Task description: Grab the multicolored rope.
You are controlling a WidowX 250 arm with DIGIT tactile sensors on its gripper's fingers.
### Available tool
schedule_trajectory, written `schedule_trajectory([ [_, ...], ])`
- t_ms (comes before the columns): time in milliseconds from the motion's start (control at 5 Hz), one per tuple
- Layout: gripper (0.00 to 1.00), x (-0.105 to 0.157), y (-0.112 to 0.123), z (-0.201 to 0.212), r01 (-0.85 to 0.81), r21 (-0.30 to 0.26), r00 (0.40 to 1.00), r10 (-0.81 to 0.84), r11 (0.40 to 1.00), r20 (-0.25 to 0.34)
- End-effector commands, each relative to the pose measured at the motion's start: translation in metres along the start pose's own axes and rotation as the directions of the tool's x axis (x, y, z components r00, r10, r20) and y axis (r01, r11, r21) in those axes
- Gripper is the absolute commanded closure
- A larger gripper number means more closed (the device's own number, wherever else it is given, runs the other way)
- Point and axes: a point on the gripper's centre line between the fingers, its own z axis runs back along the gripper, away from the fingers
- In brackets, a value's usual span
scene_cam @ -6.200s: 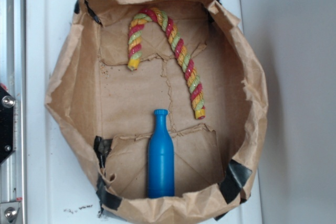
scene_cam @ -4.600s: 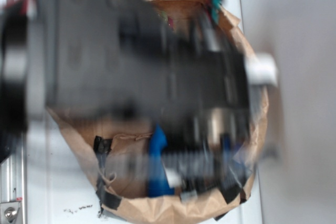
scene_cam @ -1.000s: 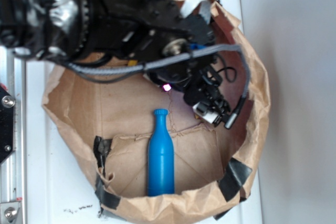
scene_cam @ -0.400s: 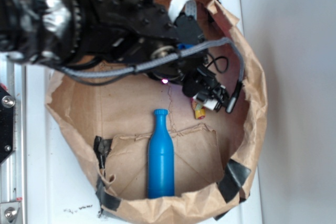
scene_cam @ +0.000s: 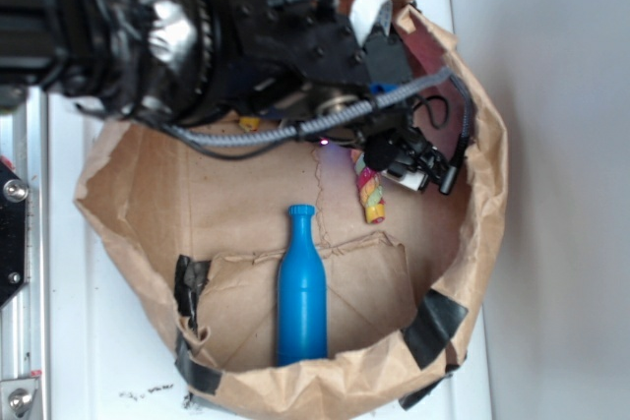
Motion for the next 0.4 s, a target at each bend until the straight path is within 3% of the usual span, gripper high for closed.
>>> schedule_trajectory([
  [0,0.00,0.0043,-0.0151,0.0029,0.049,-0.012,0.996,-0.048,0.999,0.076],
  [200,0.00,0.0023,-0.0169,-0.0004,0.063,0.008,0.995,-0.063,0.998,0.076],
])
